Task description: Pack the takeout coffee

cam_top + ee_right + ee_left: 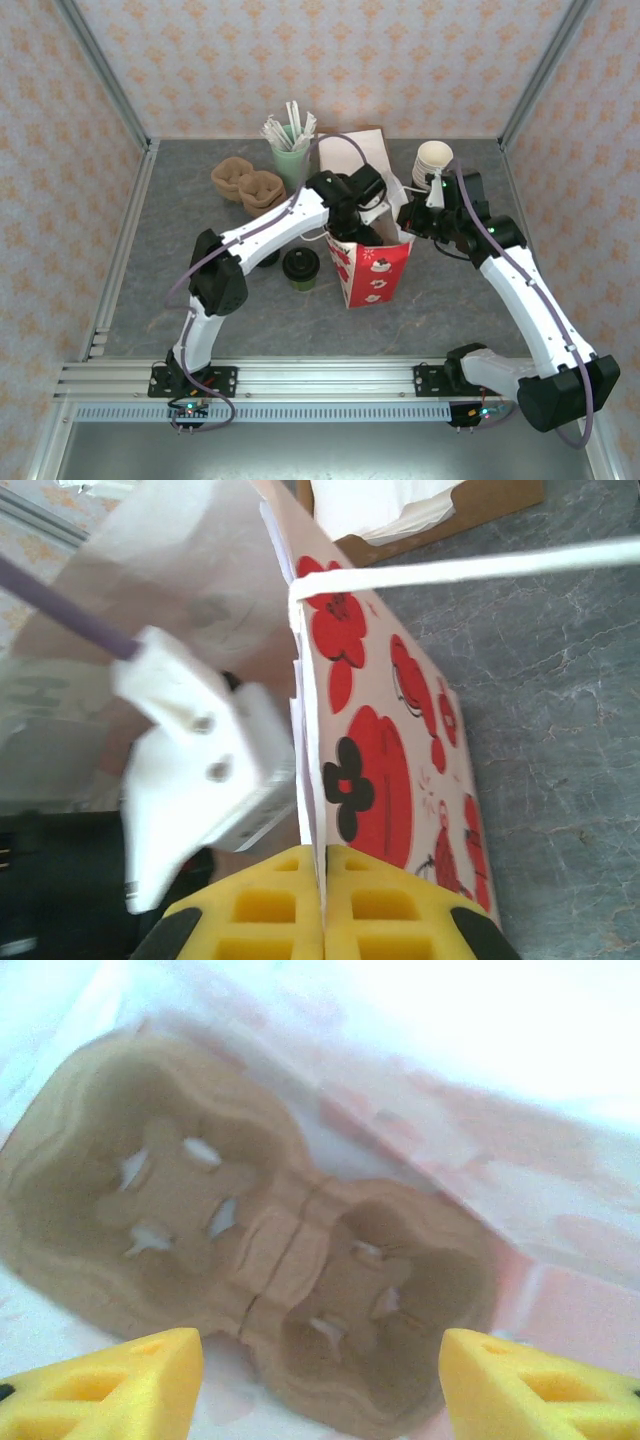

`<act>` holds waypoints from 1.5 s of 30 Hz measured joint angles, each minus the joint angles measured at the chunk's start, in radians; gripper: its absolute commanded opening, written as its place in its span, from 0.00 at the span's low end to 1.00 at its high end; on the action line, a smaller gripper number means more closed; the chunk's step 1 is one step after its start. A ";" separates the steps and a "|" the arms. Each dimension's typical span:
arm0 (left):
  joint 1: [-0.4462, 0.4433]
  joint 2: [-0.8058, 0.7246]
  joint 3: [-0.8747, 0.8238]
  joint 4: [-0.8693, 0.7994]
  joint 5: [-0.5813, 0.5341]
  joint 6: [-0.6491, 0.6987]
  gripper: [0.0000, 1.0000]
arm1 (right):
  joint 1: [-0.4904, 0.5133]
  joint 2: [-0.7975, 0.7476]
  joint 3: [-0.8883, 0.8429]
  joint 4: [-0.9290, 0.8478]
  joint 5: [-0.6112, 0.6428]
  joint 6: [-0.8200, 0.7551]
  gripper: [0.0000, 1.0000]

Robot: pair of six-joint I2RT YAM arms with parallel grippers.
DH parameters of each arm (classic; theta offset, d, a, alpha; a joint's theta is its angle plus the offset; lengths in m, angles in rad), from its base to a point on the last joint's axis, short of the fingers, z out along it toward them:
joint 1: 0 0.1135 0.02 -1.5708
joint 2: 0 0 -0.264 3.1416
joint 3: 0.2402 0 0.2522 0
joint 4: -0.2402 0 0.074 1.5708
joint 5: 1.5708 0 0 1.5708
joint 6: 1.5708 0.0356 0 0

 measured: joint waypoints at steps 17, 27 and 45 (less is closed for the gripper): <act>0.024 -0.093 0.233 -0.007 0.015 -0.129 0.68 | 0.000 -0.019 0.003 -0.005 0.034 -0.035 0.00; 0.183 -0.227 0.247 0.041 -0.072 -0.265 0.67 | 0.000 -0.211 -0.087 0.125 0.041 -0.111 0.00; 0.235 -0.489 -0.281 0.142 -0.203 -0.407 0.67 | 0.007 -0.186 -0.127 0.132 0.037 -0.190 0.00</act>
